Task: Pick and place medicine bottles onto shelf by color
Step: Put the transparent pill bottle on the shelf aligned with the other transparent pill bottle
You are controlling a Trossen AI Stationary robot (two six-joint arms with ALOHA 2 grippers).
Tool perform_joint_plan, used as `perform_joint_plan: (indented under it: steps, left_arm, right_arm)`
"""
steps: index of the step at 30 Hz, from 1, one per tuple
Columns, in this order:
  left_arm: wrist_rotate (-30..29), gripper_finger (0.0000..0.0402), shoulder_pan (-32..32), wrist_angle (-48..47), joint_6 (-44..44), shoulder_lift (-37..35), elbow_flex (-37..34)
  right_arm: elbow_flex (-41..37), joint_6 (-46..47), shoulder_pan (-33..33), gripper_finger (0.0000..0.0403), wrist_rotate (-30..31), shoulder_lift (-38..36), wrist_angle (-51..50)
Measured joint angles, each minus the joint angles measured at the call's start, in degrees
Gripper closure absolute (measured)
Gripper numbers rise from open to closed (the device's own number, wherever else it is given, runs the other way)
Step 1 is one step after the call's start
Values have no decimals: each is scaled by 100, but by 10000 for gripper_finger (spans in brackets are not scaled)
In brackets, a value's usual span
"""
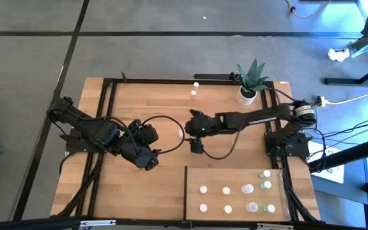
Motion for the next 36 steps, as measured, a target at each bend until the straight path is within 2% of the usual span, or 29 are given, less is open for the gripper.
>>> perform_joint_plan:
  steps: [5, 10, 30, 36]
  left_arm:
    - [3, 123, 1, 0, -2, 0, 0]
    - [4, 123, -1, 2, 1, 0, 0]
    - [4, 123, 2, 2, 16, 2, 0]
    - [4, 123, 2, 2, 18, 2, 0]
  right_arm:
    - [-2, -51, -289, 146, -402, 432, 355]
    - [-2, -417, -420, 146, -404, 754, 564]
    - [-4, -441, -565, 146, -446, 1345, 659]
    - [-4, -454, -568, 183, -445, 1344, 772]
